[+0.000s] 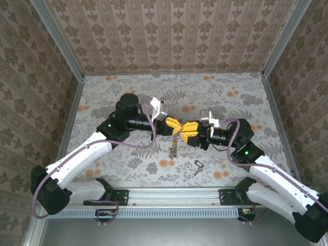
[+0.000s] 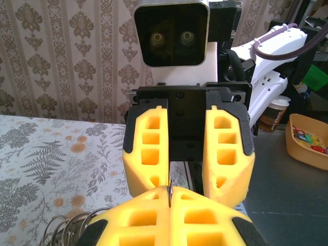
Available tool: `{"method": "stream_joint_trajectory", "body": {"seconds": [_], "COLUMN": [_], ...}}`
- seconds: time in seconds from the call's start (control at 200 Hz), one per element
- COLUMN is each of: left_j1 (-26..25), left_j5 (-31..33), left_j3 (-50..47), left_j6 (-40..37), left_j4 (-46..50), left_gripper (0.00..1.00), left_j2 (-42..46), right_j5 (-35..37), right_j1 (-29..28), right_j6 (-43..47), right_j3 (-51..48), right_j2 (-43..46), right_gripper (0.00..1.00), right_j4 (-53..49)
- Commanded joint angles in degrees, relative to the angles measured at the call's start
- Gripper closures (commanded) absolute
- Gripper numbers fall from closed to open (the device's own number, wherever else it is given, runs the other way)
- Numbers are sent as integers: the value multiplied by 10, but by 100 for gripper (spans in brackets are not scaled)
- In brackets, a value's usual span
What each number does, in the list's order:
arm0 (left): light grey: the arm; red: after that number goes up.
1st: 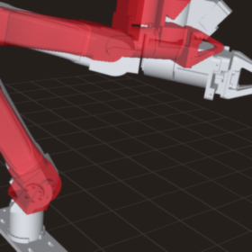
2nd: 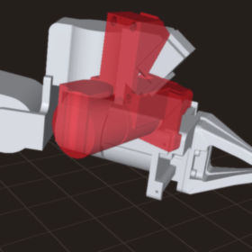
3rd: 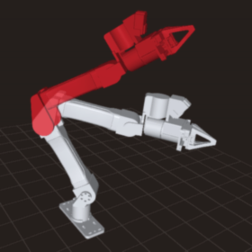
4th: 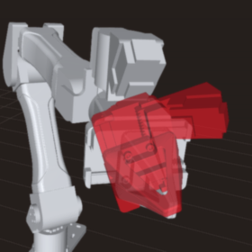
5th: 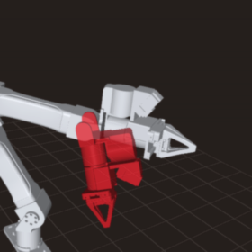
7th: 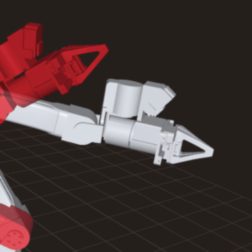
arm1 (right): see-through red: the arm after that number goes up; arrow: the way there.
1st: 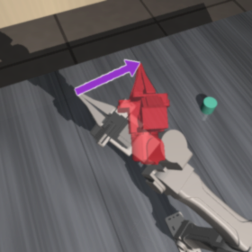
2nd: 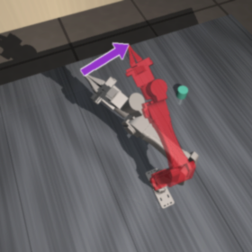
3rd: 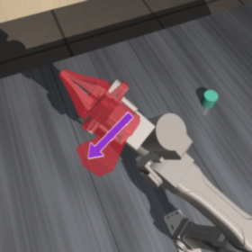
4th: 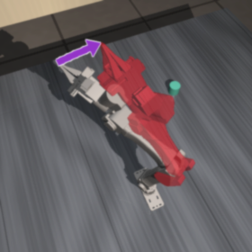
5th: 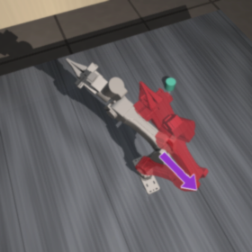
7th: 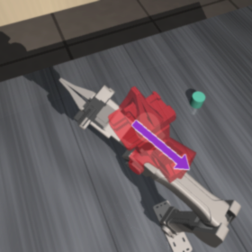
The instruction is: Put the keys on the keyring
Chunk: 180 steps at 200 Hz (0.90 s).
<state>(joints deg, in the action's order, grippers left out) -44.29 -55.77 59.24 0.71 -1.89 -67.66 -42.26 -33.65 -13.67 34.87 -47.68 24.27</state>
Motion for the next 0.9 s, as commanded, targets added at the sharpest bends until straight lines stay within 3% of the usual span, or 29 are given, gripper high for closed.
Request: {"method": "stream_joint_trajectory", "body": {"seconds": [0.0,0.175,0.375,0.505,0.655,0.79,0.895], "left_j1": [-8,-8,-9,-10,-12,-14,-16], "left_j5": [-16,-16,-16,-18,-23,-23,-24], "left_j3": [16,15,14,12,17,22,24], "left_j6": [-15,-18,-20,-21,-26,-30,-33], "left_j4": [8,12,15,17,30,41,44], "left_gripper": [100,100,100,100,100,100,100], "left_j2": [2,5,8,7,4,1,-3], "right_j5": [12,16,16,14,16,20,20], "right_j1": [-2,-1,-1,-1,-1,0,-2], "right_j6": [-3,-5,-3,-5,-7,-9,-8], "right_j3": [16,18,20,25,31,32,31], "right_j2": [3,-4,-6,-7,-6,-4,-2], "right_gripper": [72,77,95,100,100,90,90], "right_j4": [43,49,46,43,32,35,38]}}
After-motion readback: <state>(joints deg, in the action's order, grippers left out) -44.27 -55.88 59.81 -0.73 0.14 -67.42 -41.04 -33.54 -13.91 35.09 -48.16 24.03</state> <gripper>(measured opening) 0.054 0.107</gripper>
